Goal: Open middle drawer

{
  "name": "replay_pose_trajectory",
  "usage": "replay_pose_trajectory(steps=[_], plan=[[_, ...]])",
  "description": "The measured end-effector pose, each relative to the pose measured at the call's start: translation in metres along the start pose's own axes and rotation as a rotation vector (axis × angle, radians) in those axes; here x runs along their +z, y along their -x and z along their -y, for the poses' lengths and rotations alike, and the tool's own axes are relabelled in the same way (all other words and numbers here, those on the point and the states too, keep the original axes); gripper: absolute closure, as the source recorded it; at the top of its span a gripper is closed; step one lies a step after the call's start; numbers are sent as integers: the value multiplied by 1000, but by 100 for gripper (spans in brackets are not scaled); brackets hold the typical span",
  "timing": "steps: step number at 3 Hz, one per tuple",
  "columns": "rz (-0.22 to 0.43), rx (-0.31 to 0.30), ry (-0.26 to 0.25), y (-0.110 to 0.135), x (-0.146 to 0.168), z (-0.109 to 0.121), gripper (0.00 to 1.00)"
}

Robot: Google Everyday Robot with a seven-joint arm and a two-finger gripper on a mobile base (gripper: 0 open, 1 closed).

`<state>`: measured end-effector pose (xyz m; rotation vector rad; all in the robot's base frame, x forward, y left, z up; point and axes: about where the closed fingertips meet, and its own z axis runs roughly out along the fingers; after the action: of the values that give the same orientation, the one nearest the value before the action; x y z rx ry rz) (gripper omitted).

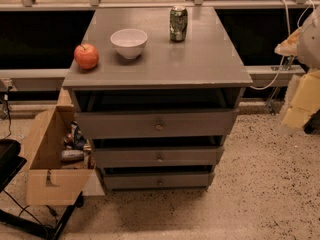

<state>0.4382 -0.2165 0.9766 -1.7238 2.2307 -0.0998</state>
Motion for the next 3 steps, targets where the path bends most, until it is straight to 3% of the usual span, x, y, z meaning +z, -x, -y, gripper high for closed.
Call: replay_pose_trajectory(steps=[2, 3], plan=[[12, 11, -13, -1, 11, -7, 0], [58, 33, -23, 2, 43, -31, 0]])
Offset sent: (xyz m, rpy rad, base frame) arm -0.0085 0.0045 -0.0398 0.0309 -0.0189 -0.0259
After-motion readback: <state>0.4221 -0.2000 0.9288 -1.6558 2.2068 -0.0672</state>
